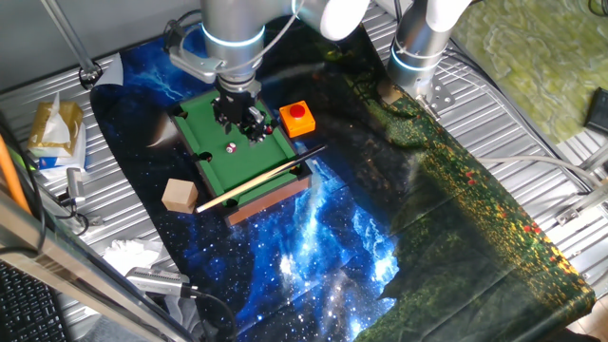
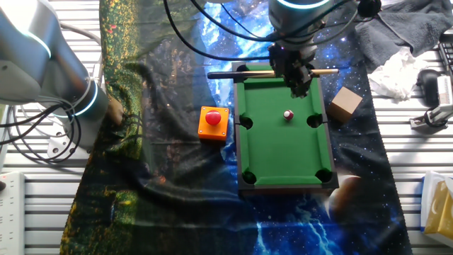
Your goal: Hit the pool ball
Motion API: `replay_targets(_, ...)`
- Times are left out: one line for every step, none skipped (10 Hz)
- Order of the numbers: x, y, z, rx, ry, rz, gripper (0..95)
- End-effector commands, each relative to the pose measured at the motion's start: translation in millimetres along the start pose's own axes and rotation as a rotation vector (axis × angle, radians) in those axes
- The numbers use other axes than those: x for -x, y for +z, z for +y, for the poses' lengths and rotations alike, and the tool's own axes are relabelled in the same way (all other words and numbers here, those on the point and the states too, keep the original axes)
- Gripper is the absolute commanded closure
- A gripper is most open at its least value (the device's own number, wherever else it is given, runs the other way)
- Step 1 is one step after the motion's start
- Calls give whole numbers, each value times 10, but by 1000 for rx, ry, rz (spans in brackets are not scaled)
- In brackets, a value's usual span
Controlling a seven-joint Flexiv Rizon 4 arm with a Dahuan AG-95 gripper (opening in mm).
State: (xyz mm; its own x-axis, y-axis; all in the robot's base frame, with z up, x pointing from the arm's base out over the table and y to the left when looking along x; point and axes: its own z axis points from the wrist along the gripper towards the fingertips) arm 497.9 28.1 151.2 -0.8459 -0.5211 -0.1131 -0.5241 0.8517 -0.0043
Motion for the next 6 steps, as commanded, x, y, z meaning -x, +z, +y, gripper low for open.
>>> replay_targets(-38,139,140,36,62,-18,380)
replay_targets(-20,256,285,51,105,-26,380)
replay_targets(-13,299,358,55,126,-30,380)
replay_targets(7,340,500,67,176,-35,380)
replay_targets(46,340,588,73,202,-36,380)
replay_targets(92,332,668,69,220,-33,380)
